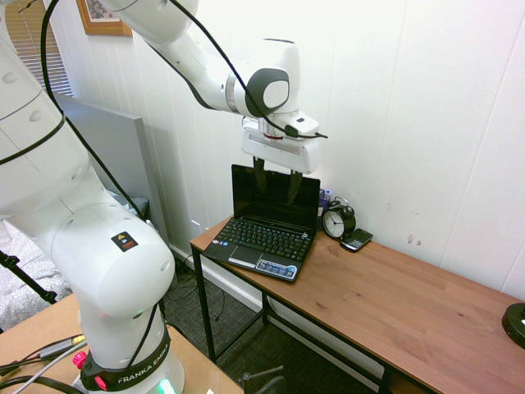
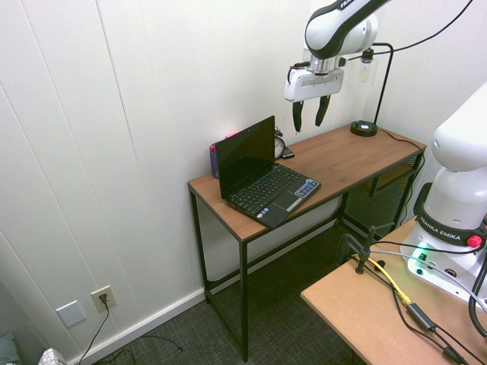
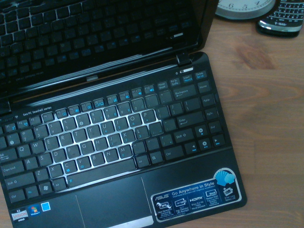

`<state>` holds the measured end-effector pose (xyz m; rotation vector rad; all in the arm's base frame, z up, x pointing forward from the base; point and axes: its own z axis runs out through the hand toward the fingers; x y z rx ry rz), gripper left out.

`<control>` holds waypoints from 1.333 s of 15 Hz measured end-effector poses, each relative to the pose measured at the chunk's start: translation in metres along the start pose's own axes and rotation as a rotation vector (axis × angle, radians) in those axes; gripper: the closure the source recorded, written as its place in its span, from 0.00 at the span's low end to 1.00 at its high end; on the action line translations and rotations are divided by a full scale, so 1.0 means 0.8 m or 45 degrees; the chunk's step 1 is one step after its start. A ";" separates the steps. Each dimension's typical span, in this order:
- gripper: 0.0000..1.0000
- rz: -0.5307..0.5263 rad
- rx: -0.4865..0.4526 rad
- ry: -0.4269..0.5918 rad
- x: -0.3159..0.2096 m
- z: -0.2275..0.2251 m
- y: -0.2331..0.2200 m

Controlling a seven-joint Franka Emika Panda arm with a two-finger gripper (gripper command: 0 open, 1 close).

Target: Close the laptop lid

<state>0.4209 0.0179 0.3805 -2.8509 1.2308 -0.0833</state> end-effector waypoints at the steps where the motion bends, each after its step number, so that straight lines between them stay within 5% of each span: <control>1: 0.00 0.003 -0.003 -0.002 0.000 0.001 0.000; 5: 0.00 0.003 0.013 0.071 0.004 -0.025 -0.028; 9: 0.00 -0.068 0.048 0.167 0.006 -0.056 -0.122; 10: 1.00 -0.084 0.055 0.176 0.008 -0.053 -0.152; 15: 1.00 -0.143 0.066 0.162 0.029 -0.005 -0.271; 20: 1.00 -0.134 0.027 0.090 0.036 0.059 -0.309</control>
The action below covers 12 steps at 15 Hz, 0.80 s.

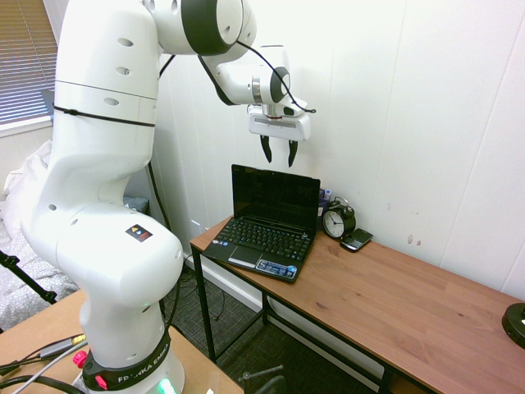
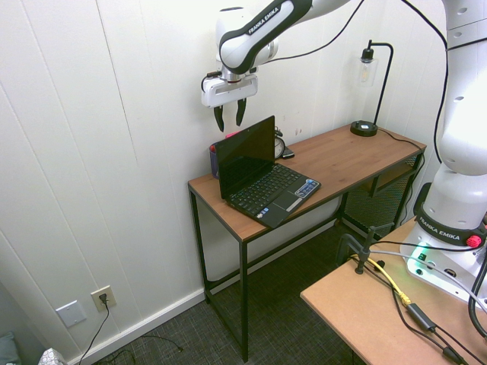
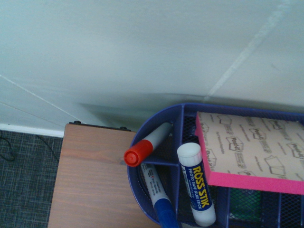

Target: Close the laptop lid

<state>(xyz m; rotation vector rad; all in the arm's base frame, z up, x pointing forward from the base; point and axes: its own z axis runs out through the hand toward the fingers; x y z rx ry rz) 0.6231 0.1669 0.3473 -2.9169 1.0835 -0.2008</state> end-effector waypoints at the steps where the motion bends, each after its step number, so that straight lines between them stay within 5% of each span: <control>1: 1.00 0.013 -0.007 -0.011 0.001 0.005 0.002; 12: 1.00 0.095 -0.056 -0.120 -0.024 0.024 0.061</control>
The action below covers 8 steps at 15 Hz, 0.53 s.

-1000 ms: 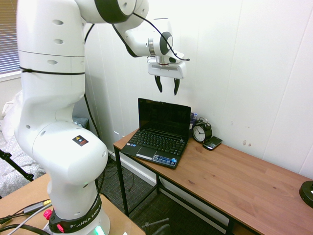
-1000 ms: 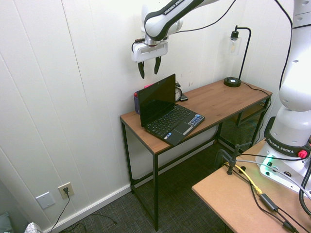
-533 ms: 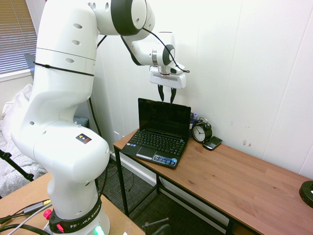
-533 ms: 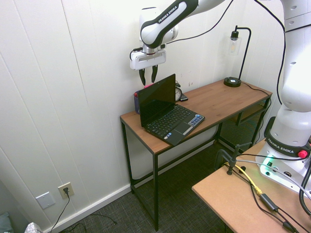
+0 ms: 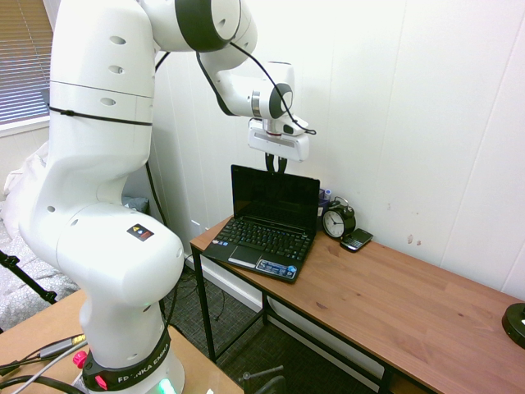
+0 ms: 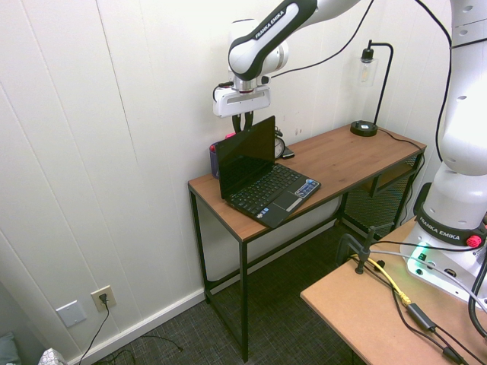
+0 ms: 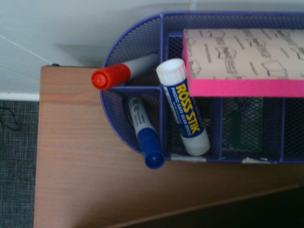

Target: Close the laptop lid

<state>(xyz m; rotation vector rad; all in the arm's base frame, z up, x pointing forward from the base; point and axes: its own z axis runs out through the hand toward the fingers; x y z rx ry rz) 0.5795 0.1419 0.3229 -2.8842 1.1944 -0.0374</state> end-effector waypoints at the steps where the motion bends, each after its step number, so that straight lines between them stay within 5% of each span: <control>1: 1.00 0.003 0.002 -0.001 -0.005 0.000 0.008; 8: 1.00 0.058 -0.015 -0.083 -0.032 0.036 0.069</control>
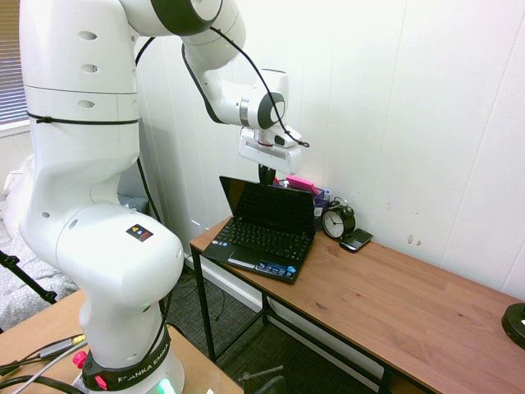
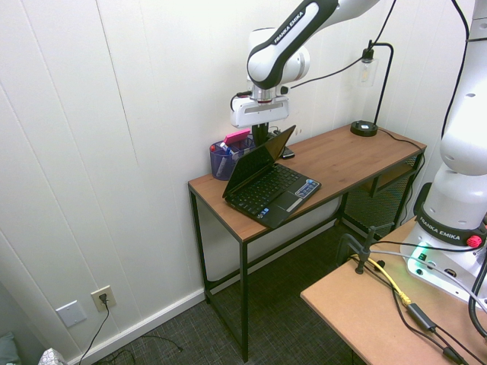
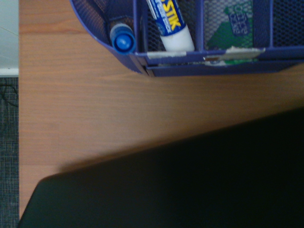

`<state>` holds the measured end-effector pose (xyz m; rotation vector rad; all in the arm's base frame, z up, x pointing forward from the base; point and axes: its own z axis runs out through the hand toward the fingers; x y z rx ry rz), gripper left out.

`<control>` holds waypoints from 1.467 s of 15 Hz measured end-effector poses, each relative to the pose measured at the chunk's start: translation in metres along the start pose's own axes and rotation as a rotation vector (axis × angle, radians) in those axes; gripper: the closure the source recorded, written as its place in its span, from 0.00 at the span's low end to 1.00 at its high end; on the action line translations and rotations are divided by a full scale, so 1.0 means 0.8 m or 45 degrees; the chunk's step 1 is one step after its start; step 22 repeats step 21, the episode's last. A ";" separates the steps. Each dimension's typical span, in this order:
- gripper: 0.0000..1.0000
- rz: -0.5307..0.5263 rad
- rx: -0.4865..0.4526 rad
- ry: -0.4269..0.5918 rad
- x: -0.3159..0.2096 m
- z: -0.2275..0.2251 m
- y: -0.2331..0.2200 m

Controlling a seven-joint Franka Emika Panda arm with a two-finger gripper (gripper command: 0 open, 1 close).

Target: Close the laptop lid

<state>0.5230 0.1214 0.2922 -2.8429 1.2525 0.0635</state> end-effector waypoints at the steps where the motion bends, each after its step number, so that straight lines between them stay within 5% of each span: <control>1: 1.00 0.006 -0.006 -0.015 0.000 0.011 0.010; 16: 1.00 0.046 -0.076 -0.227 0.028 0.140 0.087; 22: 1.00 0.049 0.012 -0.161 0.035 0.110 0.084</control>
